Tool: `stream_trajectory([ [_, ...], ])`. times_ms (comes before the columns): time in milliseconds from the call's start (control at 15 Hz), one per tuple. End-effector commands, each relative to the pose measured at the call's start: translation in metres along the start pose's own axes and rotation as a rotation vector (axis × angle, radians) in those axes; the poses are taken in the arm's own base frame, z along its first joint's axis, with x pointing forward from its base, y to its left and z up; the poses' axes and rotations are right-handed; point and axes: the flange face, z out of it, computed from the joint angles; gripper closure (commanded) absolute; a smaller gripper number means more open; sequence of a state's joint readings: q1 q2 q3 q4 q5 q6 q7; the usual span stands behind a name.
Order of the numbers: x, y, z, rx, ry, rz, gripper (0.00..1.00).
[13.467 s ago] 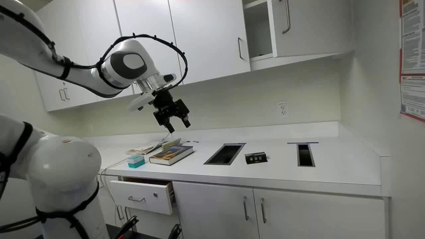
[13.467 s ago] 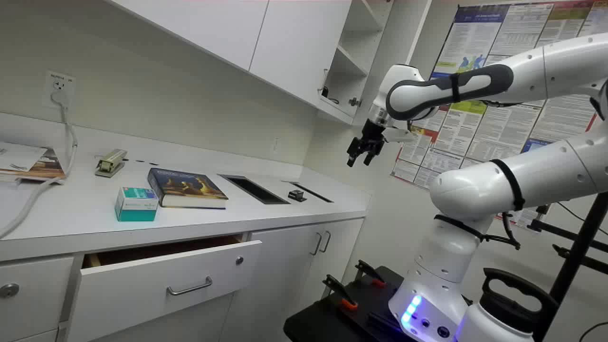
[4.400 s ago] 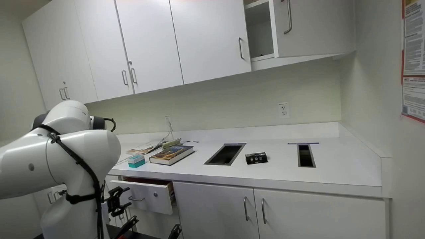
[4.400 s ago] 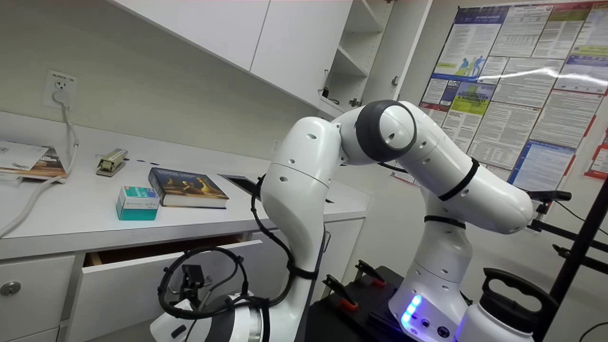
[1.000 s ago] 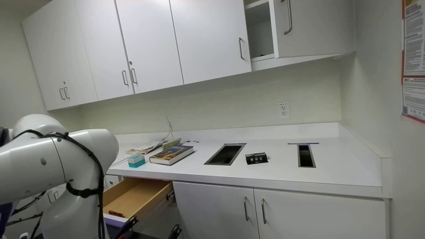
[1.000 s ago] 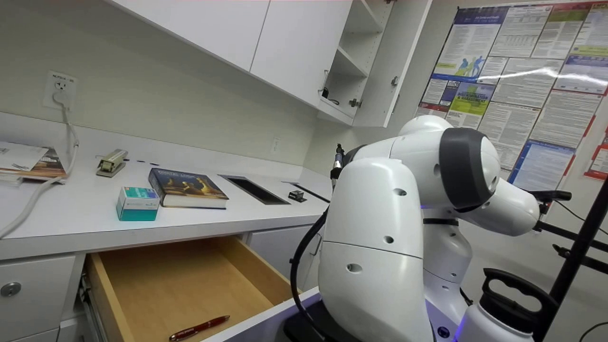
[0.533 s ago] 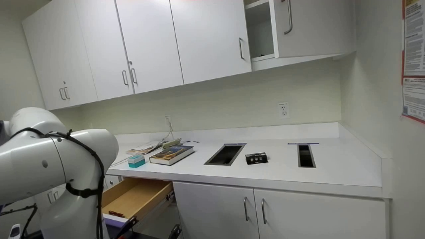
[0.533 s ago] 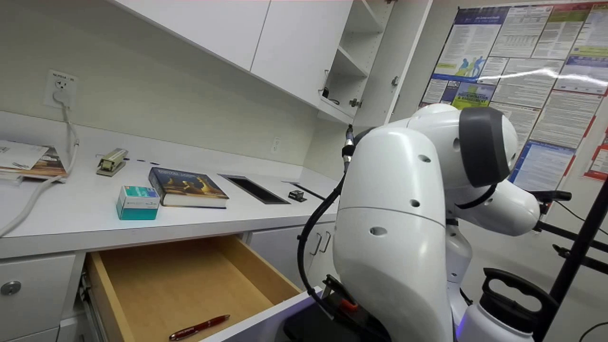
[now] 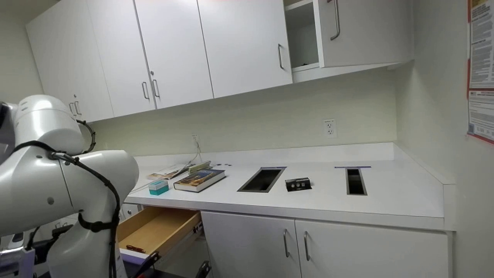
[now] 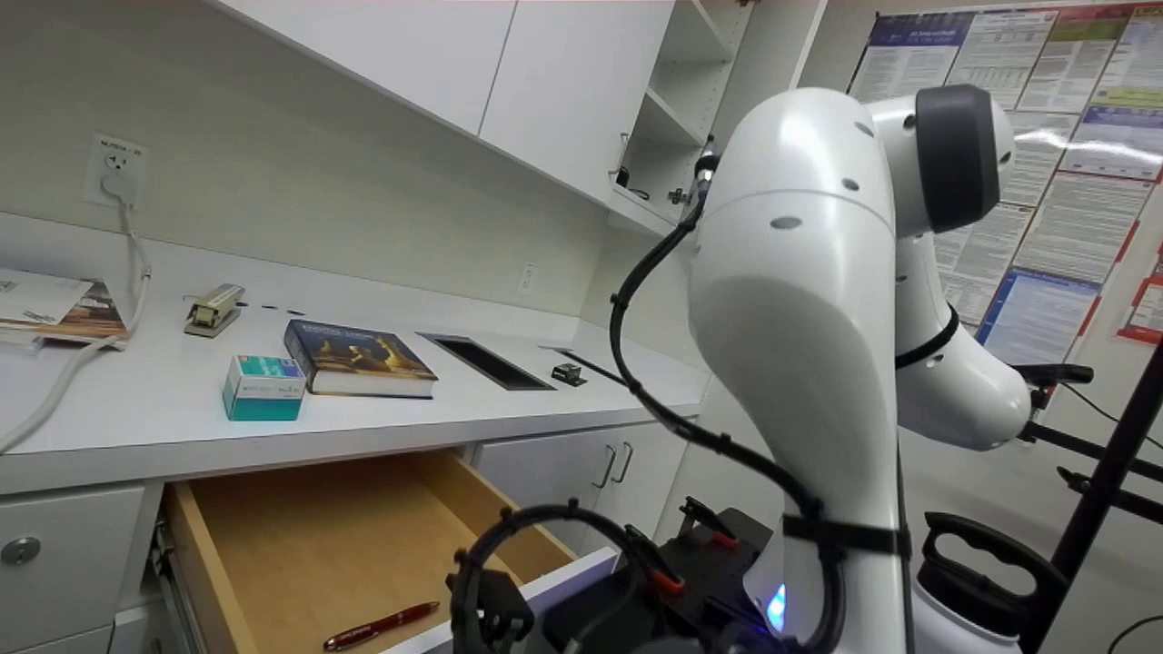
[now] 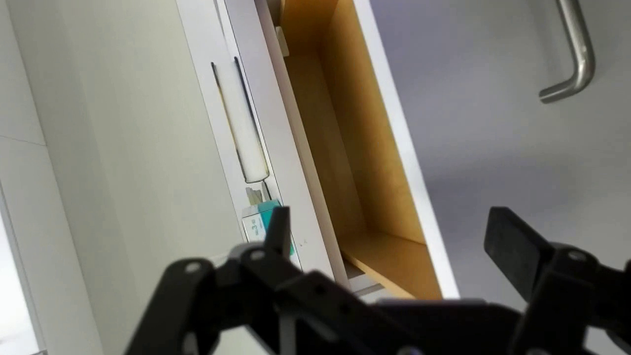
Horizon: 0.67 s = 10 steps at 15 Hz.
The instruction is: Open the top drawer of the bottom cabinet
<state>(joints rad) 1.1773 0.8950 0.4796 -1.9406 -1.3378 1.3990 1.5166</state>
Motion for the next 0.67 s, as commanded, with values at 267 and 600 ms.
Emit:
stream_trajectory([
  [267,-0.002,0.123,0.063,0.388,0.009,0.128,0.0],
  [600,0.001,0.203,0.112,0.597,-0.038,0.306,0.0],
])
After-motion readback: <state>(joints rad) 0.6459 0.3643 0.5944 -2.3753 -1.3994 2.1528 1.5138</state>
